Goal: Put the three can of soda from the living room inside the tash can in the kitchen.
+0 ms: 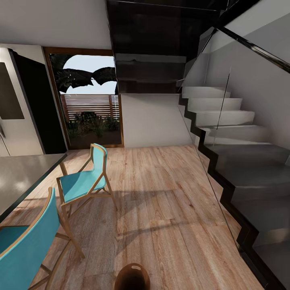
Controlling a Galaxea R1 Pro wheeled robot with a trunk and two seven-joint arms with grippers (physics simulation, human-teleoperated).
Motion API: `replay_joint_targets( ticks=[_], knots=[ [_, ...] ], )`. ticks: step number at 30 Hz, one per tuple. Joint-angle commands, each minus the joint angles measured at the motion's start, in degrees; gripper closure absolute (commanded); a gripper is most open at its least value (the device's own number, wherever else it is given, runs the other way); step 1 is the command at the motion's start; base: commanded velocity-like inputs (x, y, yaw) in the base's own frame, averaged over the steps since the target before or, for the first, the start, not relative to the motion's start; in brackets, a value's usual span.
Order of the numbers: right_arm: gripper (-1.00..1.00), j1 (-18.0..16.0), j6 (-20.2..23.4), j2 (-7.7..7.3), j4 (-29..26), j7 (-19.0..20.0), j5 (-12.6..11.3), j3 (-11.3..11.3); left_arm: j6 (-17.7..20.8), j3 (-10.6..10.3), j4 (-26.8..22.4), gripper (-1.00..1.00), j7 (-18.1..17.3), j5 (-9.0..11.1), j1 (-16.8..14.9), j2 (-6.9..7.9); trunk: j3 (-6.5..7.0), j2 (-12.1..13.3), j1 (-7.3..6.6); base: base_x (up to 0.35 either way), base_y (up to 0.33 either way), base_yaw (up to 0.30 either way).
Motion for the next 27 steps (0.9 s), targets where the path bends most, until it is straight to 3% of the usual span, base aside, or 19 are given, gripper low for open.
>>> replay_joint_targets(
  ticks=[1,27],
  knots=[
    [-1.00,0.0,0.0,0.00,0.0,0.0,0.0,0.0,0.0,0.0,0.0,-1.00,0.0,0.0,0.0,0.00,0.00,0.0,0.00,0.000,0.000,0.000],
    [-1.00,0.0,0.0,0.00,0.0,0.0,0.0,0.0,0.0,0.0,0.0,-1.00,0.0,0.0,0.0,0.00,0.00,0.0,0.00,0.000,0.000,0.000]
  ],
)
